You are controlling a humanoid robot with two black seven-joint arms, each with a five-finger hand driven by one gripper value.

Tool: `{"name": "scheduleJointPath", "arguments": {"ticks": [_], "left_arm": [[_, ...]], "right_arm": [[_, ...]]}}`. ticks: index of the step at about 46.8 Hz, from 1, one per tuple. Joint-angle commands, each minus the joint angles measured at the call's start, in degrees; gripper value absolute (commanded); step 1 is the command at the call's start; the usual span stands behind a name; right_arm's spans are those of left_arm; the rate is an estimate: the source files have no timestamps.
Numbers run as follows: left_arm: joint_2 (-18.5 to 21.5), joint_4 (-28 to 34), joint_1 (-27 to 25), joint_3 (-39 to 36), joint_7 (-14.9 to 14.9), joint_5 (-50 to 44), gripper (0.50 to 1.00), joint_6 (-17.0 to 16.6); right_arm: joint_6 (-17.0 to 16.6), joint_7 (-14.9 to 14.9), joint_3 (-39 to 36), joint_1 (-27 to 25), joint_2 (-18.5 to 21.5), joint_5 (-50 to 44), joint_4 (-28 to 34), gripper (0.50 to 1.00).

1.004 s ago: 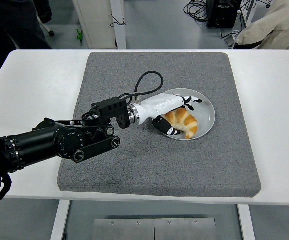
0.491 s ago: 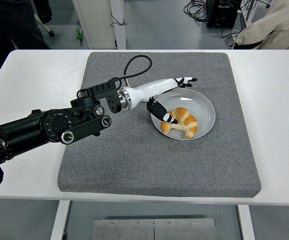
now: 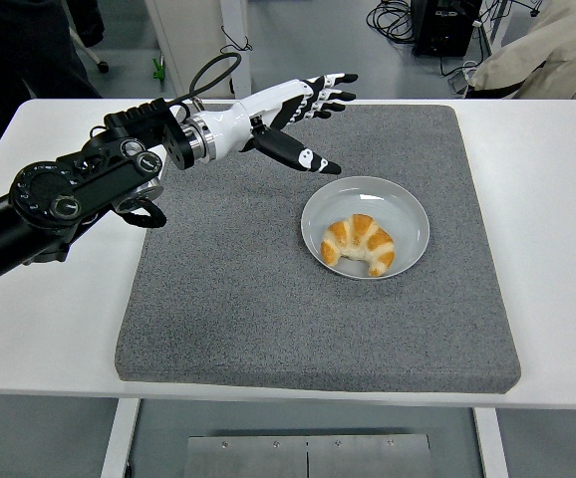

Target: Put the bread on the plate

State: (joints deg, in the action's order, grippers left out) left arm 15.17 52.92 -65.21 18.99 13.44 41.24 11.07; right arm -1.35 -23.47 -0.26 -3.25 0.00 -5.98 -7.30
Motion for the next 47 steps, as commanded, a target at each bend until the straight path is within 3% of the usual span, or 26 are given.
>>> {"name": "scheduleJointPath", "arguments": {"ticks": [1, 21, 38, 47], "left_arm": [[0.7, 0.0, 0.4, 0.0, 0.0, -3.9, 0.969, 0.0], [3.1, -0.6, 4.3, 0.5, 0.0, -24.1, 0.969, -3.3], [1.3, -2.6, 10.5, 12.4, -0.1, -25.9, 0.969, -5.4], [0.1, -4.2, 13.5, 14.9, -0.1, -28.4, 0.969, -5.5]], "right_arm": [[0.0, 0.0, 0.0, 0.0, 0.0, -0.1, 0.0, 1.0], [0.0, 0.0, 0.0, 0.0, 0.0, -0.1, 0.0, 1.0], [-0.1, 0.0, 0.0, 0.0, 0.0, 0.0, 0.0, 1.0], [-0.1, 0.0, 0.0, 0.0, 0.0, 0.0, 0.0, 1.0]]}}
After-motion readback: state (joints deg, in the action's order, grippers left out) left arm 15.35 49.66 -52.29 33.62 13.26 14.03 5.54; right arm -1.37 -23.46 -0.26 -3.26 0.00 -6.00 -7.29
